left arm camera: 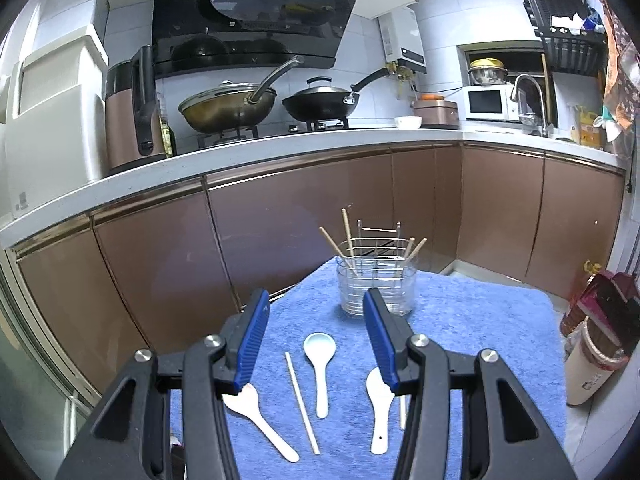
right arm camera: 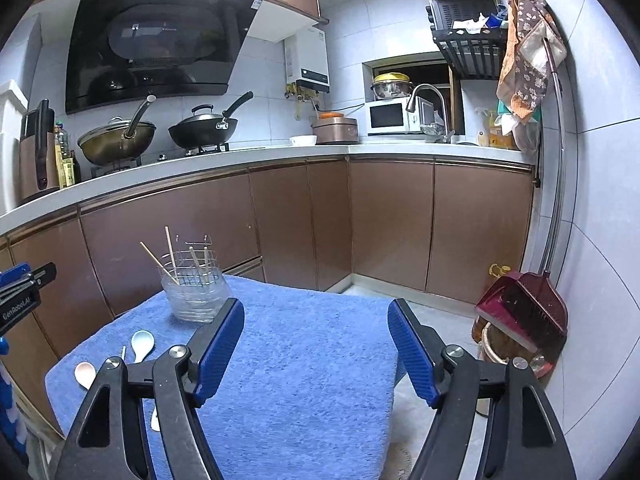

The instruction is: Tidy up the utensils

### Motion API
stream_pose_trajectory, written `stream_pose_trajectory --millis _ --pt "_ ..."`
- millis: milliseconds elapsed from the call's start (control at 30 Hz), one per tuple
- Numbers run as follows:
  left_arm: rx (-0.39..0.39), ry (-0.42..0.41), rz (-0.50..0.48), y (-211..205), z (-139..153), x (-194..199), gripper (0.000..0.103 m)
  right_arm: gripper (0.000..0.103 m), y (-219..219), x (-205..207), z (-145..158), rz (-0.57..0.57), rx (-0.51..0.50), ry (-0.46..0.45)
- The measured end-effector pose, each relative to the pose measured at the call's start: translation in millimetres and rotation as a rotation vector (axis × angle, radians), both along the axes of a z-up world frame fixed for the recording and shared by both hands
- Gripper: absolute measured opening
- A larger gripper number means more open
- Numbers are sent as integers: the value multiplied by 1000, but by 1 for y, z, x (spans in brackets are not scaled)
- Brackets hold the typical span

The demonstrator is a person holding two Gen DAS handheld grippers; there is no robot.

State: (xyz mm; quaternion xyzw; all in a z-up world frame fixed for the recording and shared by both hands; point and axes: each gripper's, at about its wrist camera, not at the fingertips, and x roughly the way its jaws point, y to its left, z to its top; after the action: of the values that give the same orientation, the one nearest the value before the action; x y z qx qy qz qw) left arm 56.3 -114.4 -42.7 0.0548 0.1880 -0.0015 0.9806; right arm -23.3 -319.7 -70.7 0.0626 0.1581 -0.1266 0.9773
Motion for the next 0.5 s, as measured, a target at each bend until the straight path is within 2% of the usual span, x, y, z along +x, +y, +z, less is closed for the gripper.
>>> stream_pose_trajectory --millis 167,267,500 --pt "-27 -1 1 -5 5 2 48 72 -13 -1 -3 -13 22 -4" --pt "-15 -3 1 -11 8 3 53 72 -19 -1 -5 -17 44 -8" --pt "-3 12 -5 -25 5 7 53 72 -26 0 -8 -21 50 2"
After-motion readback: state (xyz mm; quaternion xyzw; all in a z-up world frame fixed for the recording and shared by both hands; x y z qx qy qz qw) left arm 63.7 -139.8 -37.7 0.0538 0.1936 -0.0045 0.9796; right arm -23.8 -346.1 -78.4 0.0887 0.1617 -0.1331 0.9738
